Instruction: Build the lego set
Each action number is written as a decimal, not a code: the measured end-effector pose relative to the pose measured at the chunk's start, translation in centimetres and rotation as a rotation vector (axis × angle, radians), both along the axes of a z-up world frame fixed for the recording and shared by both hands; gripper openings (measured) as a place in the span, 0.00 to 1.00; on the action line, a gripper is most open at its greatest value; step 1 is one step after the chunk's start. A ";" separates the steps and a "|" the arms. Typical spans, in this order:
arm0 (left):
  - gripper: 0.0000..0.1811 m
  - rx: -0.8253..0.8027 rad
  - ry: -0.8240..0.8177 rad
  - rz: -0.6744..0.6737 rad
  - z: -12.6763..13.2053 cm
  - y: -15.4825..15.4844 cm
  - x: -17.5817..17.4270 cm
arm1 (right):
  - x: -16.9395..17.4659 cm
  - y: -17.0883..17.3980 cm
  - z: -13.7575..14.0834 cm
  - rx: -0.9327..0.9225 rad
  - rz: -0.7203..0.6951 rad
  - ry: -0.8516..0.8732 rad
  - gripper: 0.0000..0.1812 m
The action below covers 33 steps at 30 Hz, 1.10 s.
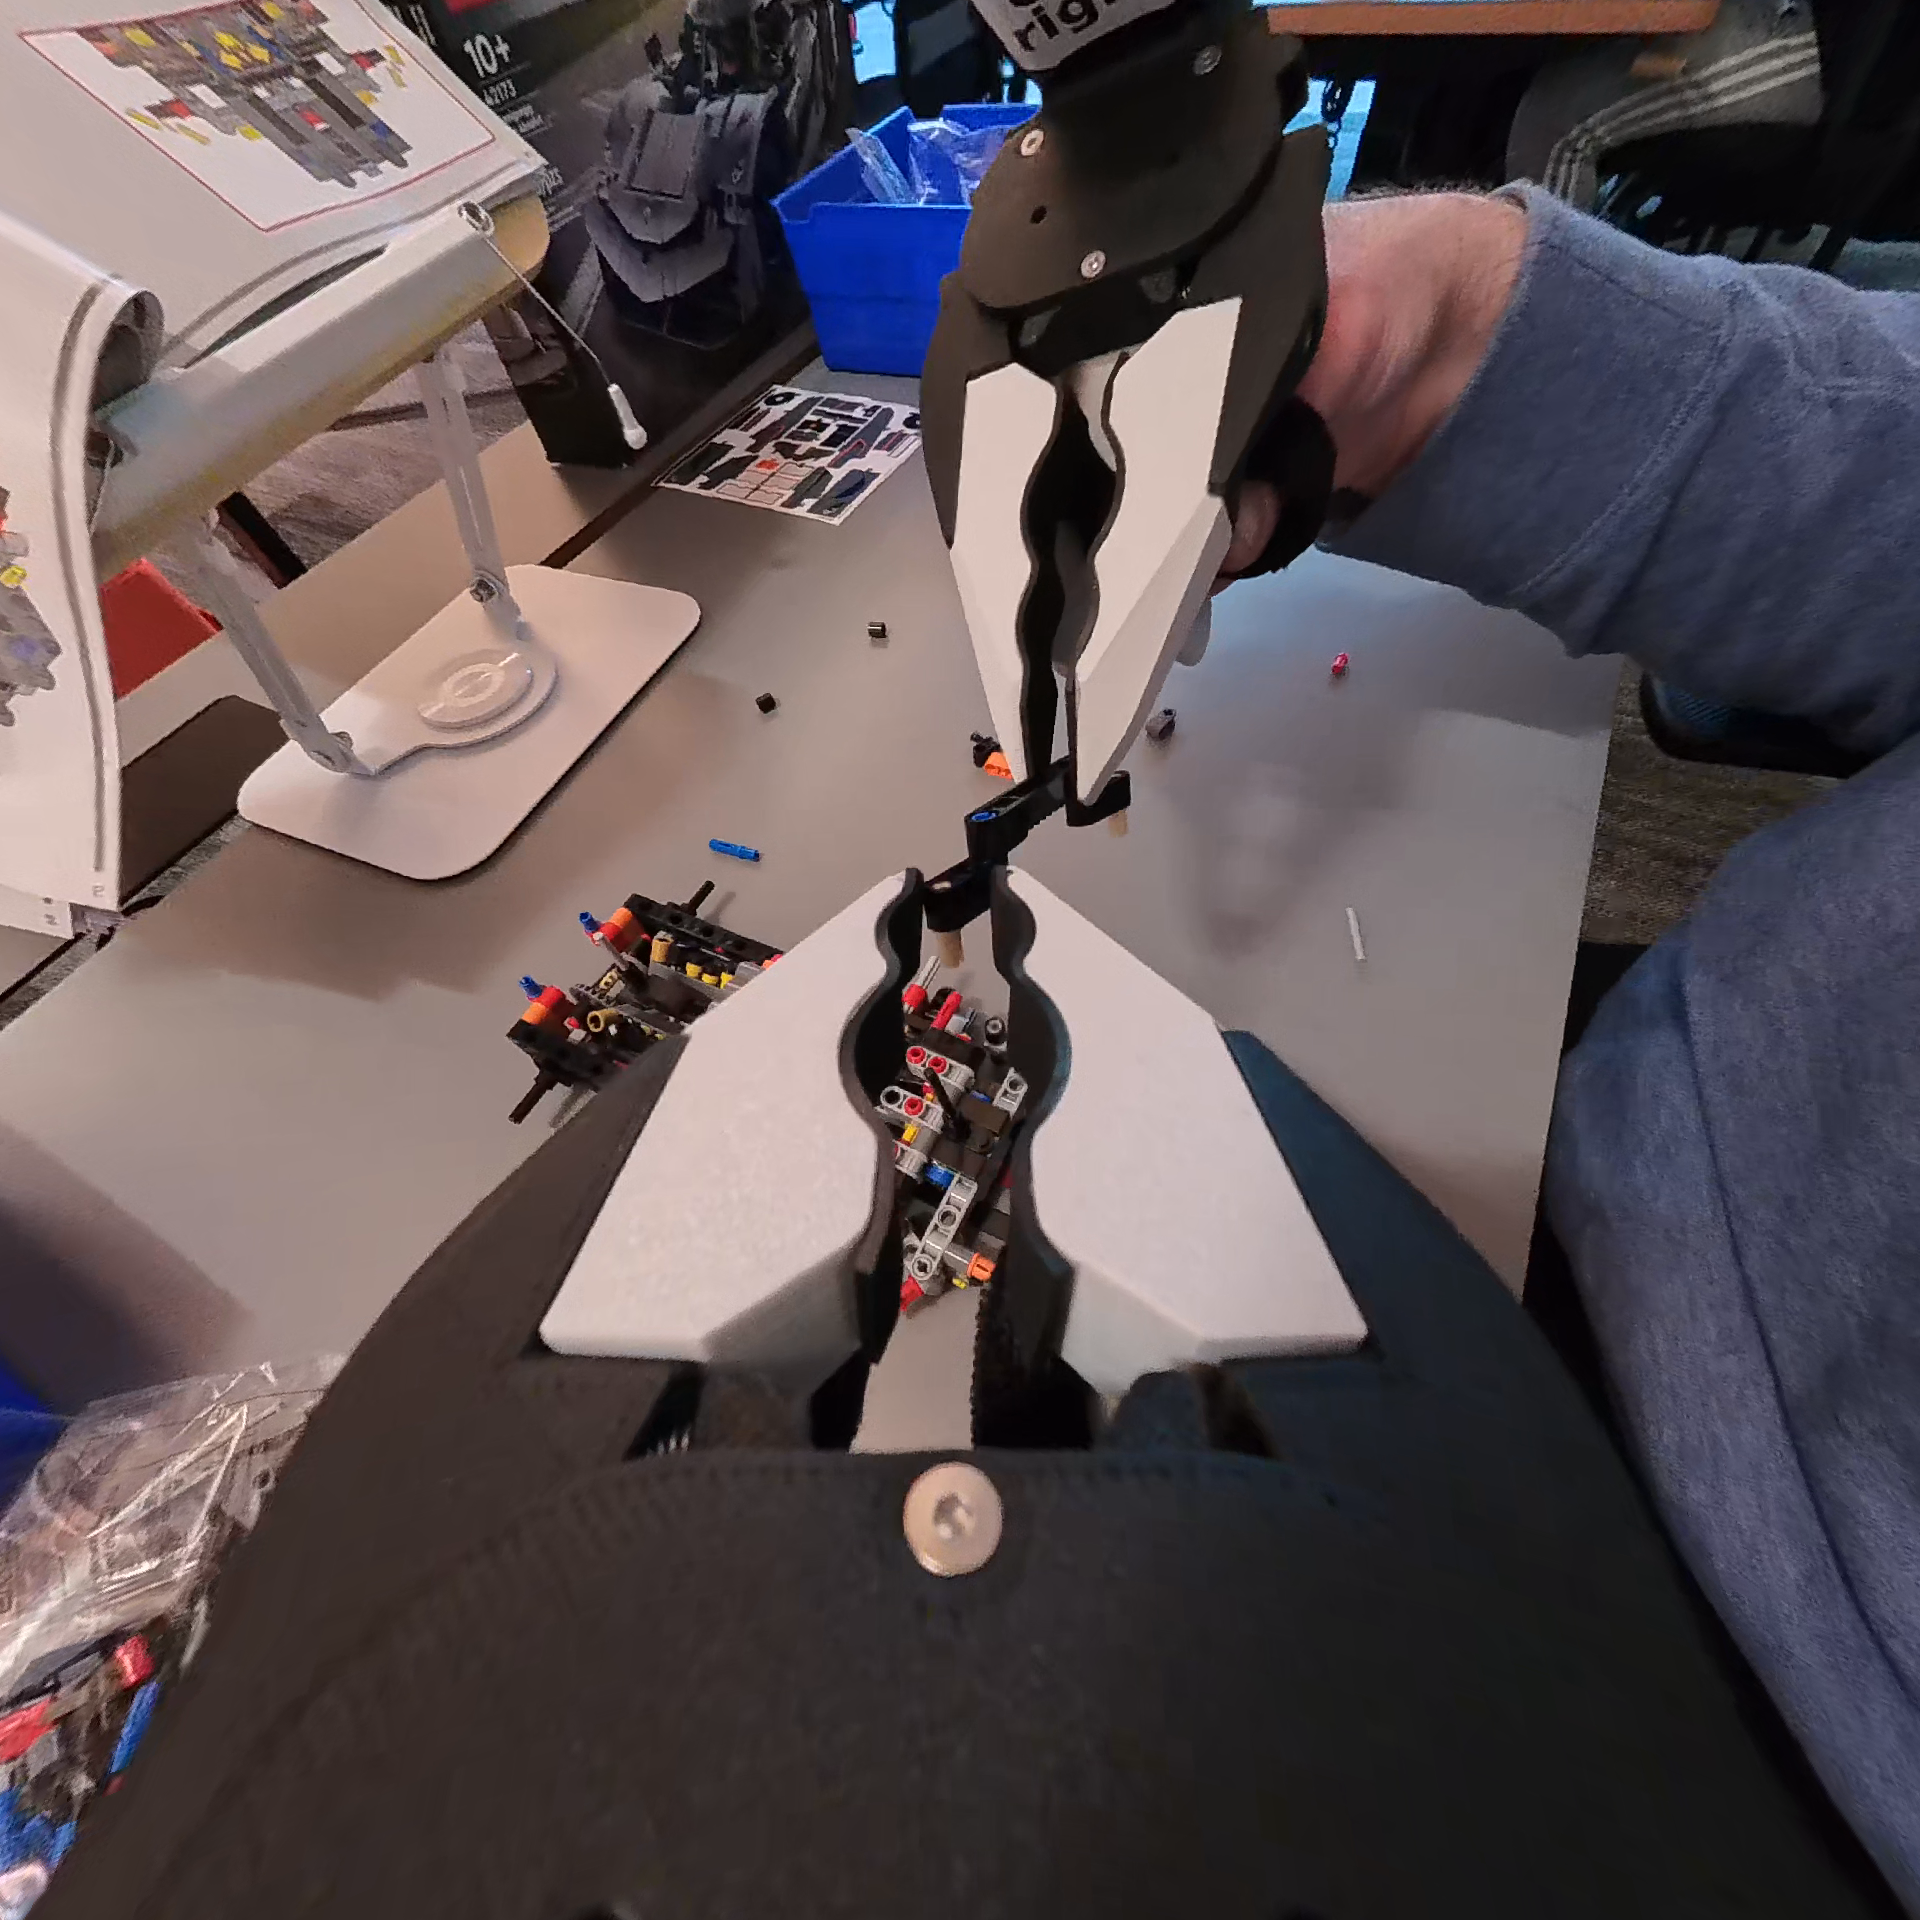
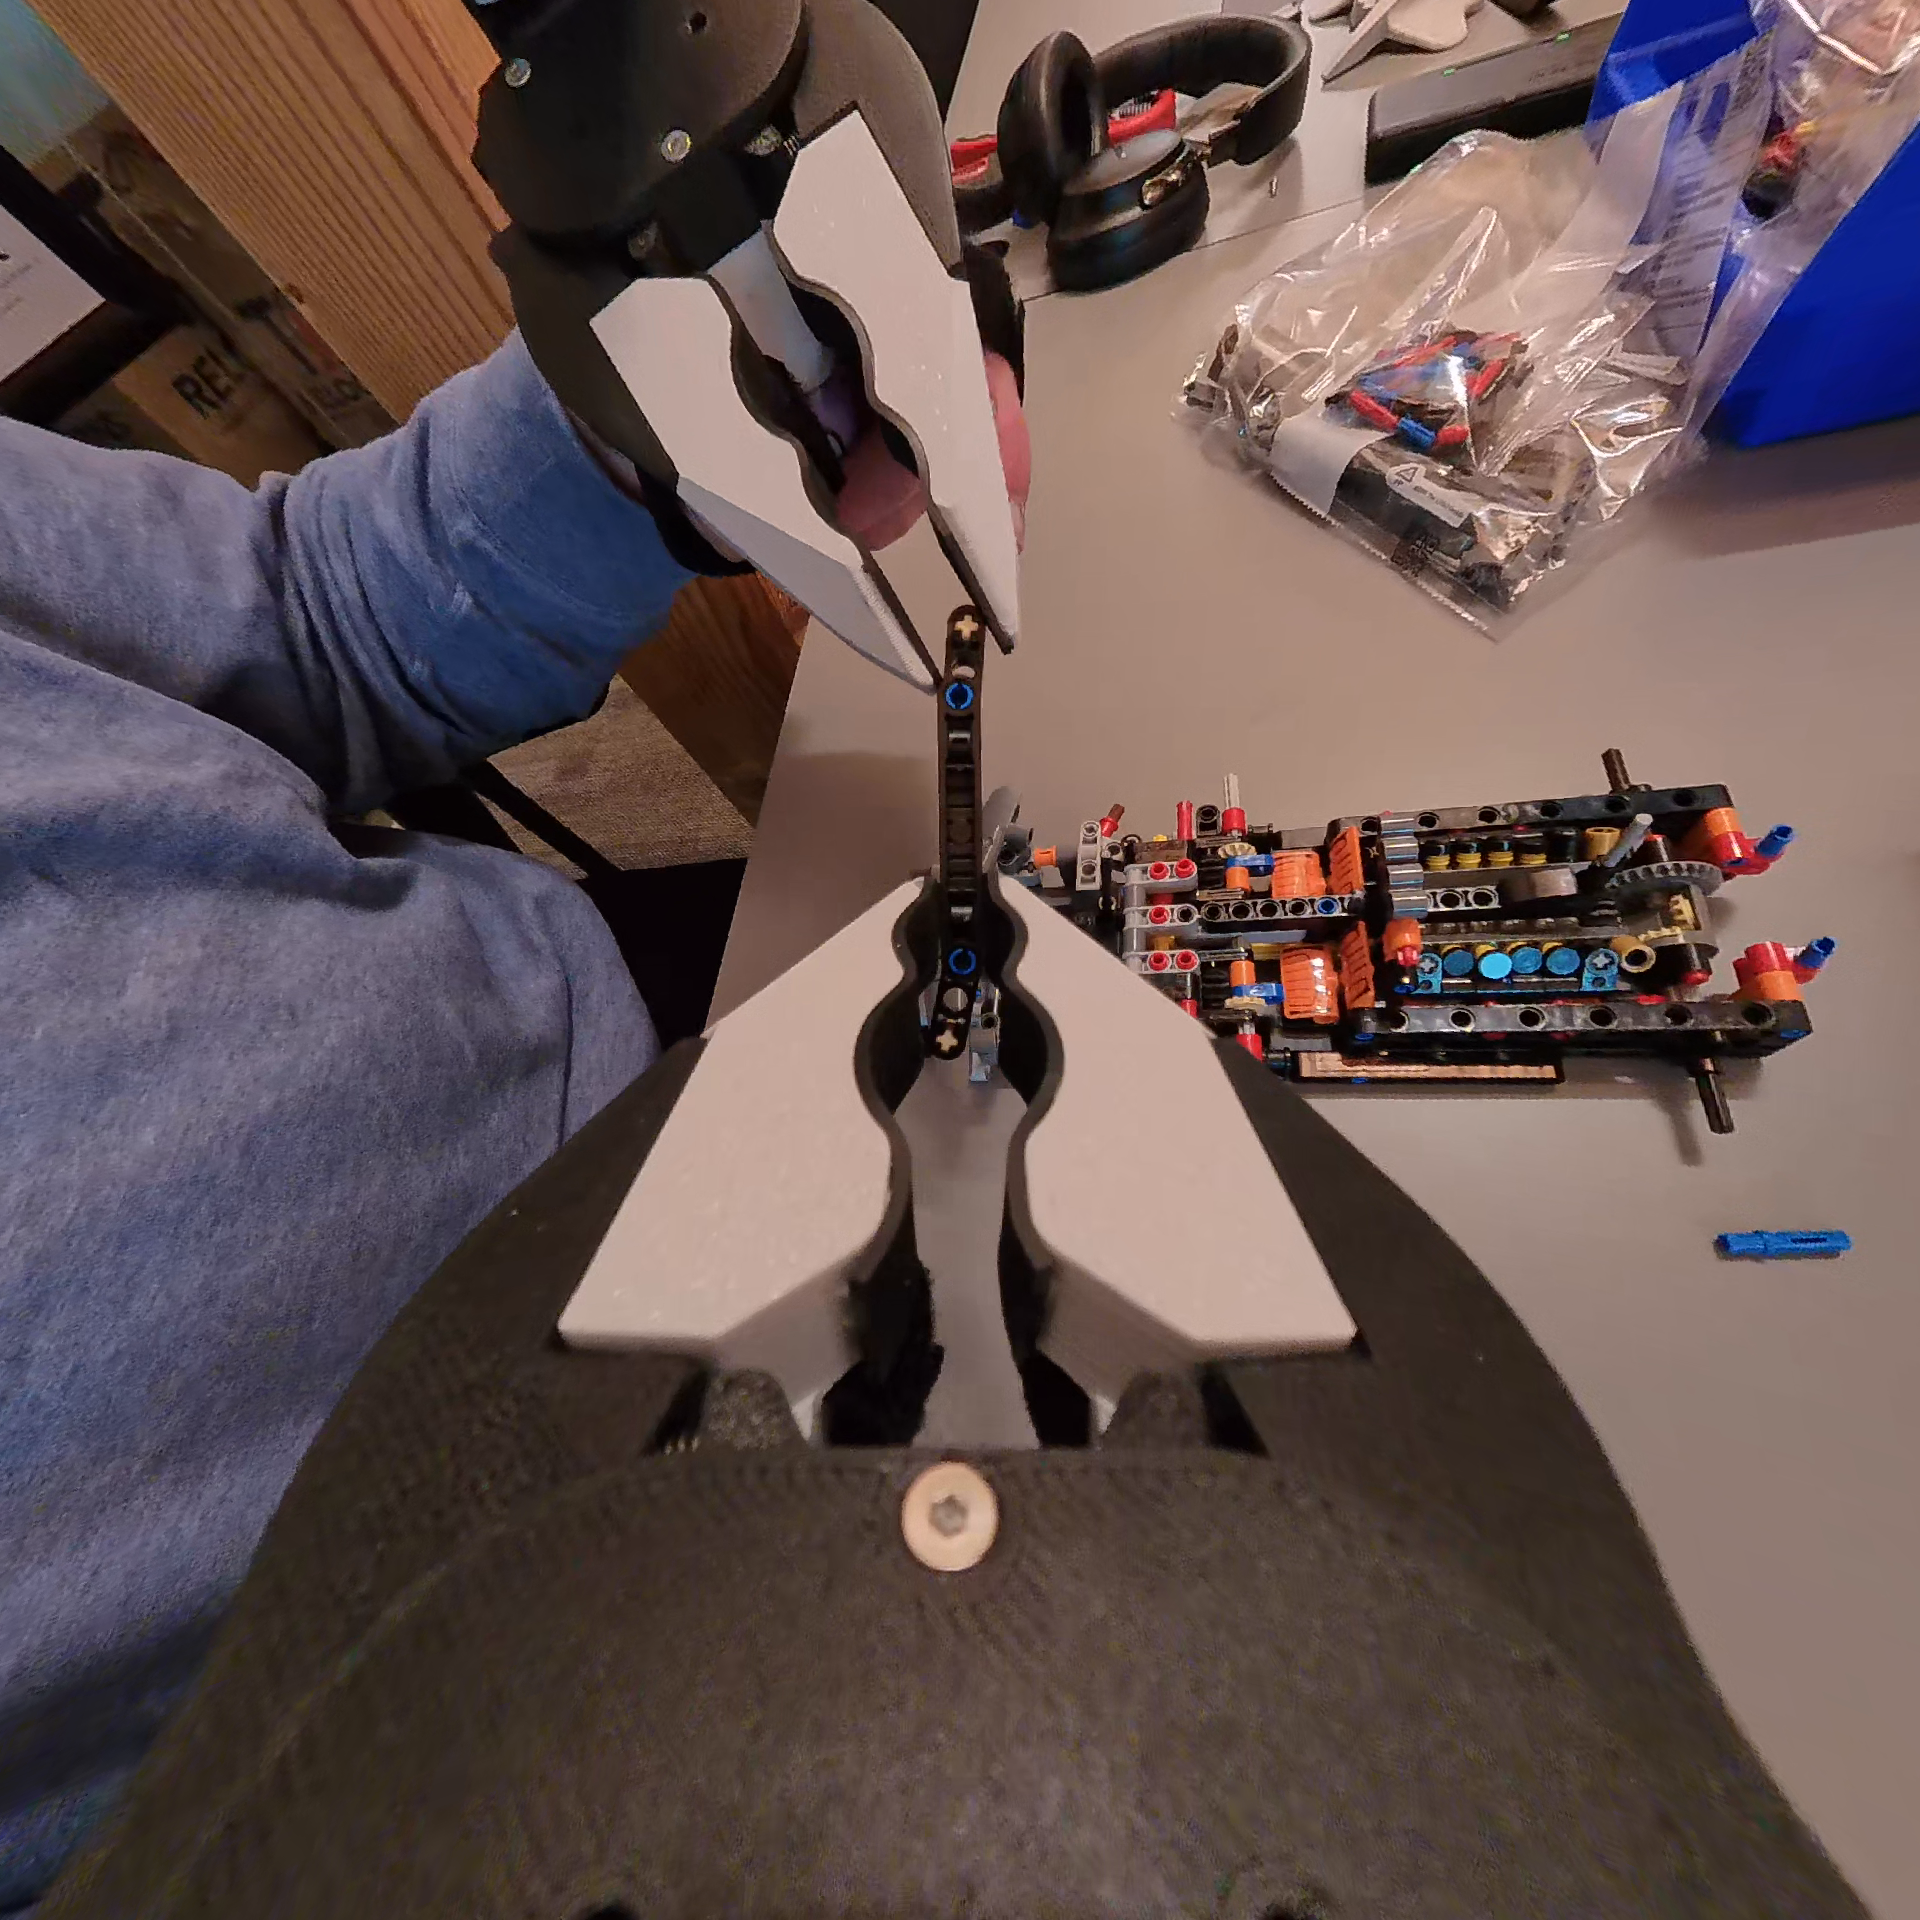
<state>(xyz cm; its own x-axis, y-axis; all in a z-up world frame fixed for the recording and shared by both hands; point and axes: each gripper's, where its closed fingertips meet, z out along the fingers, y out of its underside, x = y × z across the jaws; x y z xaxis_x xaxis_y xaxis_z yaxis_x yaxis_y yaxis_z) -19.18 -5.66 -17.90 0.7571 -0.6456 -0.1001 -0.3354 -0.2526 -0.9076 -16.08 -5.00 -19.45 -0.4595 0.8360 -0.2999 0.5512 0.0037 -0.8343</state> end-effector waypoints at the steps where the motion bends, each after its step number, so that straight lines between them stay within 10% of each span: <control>1: 0.06 0.005 -0.006 0.003 0.1 0.0 0.0 | 0.0 0.0 0.1 -0.004 -0.003 0.003 0.03; 24: 0.10 0.044 0.036 0.118 0.6 0.0 -2.8 | -0.5 1.6 0.3 -0.012 -0.095 0.015 0.03; 33: 0.12 -0.188 0.071 0.119 -6.1 -2.8 -4.4 | -0.3 2.7 -0.8 -0.052 -0.104 0.002 0.03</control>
